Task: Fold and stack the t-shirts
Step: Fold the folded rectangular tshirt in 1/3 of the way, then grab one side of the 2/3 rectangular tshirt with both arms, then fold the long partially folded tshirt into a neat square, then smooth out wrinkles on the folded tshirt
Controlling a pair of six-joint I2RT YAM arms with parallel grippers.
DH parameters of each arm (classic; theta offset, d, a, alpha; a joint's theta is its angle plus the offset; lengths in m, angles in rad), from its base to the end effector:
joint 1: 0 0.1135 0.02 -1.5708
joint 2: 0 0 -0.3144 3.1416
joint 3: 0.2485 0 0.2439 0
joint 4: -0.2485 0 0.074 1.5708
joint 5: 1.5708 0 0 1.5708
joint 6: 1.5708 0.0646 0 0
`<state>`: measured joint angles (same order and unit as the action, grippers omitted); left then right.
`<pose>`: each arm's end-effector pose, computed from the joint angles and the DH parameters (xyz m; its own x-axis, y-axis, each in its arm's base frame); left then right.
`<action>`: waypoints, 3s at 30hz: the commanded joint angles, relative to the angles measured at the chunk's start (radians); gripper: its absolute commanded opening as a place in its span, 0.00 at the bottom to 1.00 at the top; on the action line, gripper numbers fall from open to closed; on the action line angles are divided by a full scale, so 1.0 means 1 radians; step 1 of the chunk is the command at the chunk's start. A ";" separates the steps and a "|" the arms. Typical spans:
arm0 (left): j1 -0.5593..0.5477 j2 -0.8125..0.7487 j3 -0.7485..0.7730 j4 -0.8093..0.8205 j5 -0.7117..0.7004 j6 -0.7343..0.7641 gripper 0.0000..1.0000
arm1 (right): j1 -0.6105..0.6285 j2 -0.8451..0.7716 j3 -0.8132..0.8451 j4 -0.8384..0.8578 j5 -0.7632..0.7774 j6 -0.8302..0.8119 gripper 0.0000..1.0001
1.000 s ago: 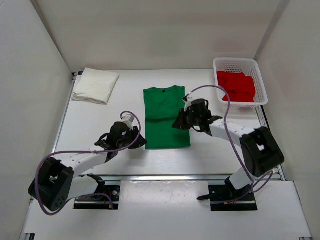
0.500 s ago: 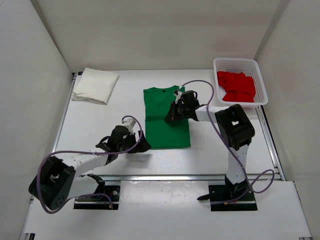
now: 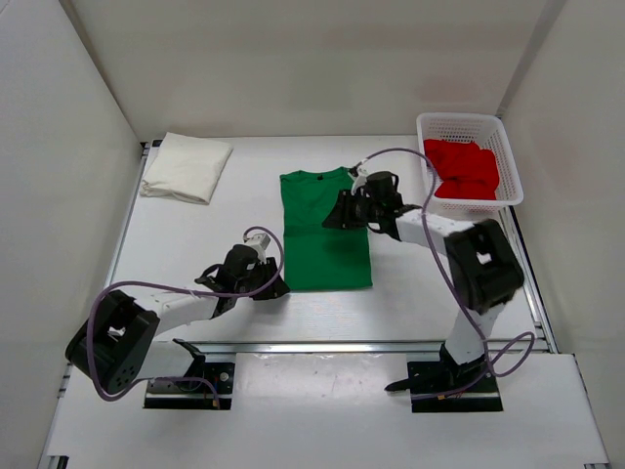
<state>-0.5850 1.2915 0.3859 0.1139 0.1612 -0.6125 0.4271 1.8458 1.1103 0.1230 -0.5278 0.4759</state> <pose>0.1804 -0.1319 0.1687 -0.8528 -0.1158 -0.5093 0.1818 0.8482 -0.4974 0.3753 0.2065 0.2273 -0.8009 0.0704 -0.5946 -0.4117 0.6563 0.6322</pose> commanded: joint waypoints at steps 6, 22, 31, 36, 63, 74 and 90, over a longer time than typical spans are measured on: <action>-0.018 0.008 -0.012 -0.069 -0.036 0.005 0.59 | -0.019 -0.428 -0.472 0.034 0.112 0.000 0.37; -0.021 0.092 -0.010 0.039 -0.012 -0.053 0.32 | -0.096 -0.525 -0.728 0.038 0.121 0.000 0.41; -0.033 0.026 -0.013 -0.031 -0.031 -0.044 0.00 | -0.073 -0.576 -0.748 0.023 0.133 0.015 0.01; -0.094 -0.118 -0.074 -0.173 -0.040 -0.046 0.00 | 0.024 -0.744 -0.822 -0.080 0.181 0.055 0.00; 0.304 0.429 0.866 -0.303 -0.052 0.048 0.00 | -0.218 0.106 0.445 -0.359 0.037 -0.105 0.01; 0.445 0.632 0.995 -0.252 -0.008 -0.015 0.35 | -0.215 0.490 1.028 -0.531 0.000 -0.112 0.42; 0.197 0.525 0.670 0.059 0.047 -0.128 0.36 | -0.160 0.230 0.388 -0.243 0.018 -0.097 0.00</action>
<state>-0.3412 1.8030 1.1080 0.1120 0.1680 -0.7166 0.2867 2.0830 1.5497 -0.2188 -0.5076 0.3595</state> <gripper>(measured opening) 0.360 0.004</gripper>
